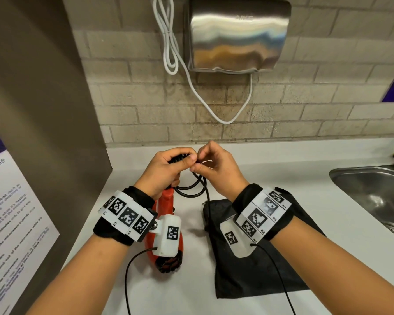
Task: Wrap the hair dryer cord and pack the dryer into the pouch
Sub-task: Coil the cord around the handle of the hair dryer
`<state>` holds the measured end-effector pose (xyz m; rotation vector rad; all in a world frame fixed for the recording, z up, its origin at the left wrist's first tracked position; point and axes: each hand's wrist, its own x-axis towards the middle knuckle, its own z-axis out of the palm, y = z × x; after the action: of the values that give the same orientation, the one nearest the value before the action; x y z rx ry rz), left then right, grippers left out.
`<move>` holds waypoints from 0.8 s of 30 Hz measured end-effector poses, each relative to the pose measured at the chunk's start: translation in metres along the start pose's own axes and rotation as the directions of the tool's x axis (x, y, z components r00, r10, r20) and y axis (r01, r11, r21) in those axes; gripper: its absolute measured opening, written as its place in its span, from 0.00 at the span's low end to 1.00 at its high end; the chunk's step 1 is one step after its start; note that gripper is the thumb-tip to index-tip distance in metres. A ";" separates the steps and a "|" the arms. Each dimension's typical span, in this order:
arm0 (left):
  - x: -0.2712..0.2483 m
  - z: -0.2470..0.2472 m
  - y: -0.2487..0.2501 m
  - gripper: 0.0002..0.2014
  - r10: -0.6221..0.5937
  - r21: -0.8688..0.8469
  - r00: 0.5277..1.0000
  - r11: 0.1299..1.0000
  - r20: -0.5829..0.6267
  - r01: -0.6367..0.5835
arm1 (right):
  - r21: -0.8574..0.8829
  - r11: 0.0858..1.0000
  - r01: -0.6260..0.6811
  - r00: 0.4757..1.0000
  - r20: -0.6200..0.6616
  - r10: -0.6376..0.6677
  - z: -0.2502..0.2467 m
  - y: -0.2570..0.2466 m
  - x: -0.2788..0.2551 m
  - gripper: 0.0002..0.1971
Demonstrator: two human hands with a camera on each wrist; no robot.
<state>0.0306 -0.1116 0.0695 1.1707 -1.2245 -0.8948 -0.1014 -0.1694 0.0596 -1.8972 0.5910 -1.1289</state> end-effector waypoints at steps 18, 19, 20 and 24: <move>-0.008 -0.010 0.004 0.05 -0.061 -0.056 0.998 0.997 -0.016 0.060 | -0.174 0.977 -0.121 0.967 0.200 0.156 -0.021 0.028 -0.012 0.16; -0.008 -0.010 0.005 0.05 -0.068 -0.052 0.998 0.996 -0.013 0.067 | -0.185 0.975 -0.119 0.973 0.173 0.152 -0.022 0.027 -0.009 0.16; -0.008 -0.009 0.006 0.04 -0.072 -0.044 0.997 0.996 -0.009 0.072 | -0.187 0.974 -0.125 0.978 0.143 0.153 -0.023 0.026 -0.006 0.16; -0.007 -0.004 0.006 0.04 -0.077 -0.005 0.997 0.997 -0.013 0.077 | -0.184 0.979 -0.093 0.995 0.007 0.096 -0.029 0.014 0.002 0.15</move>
<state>0.0331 -0.1030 0.0740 1.2250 -1.1731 -0.9451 -0.1249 -0.1906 0.0559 -2.0087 0.7915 -1.0264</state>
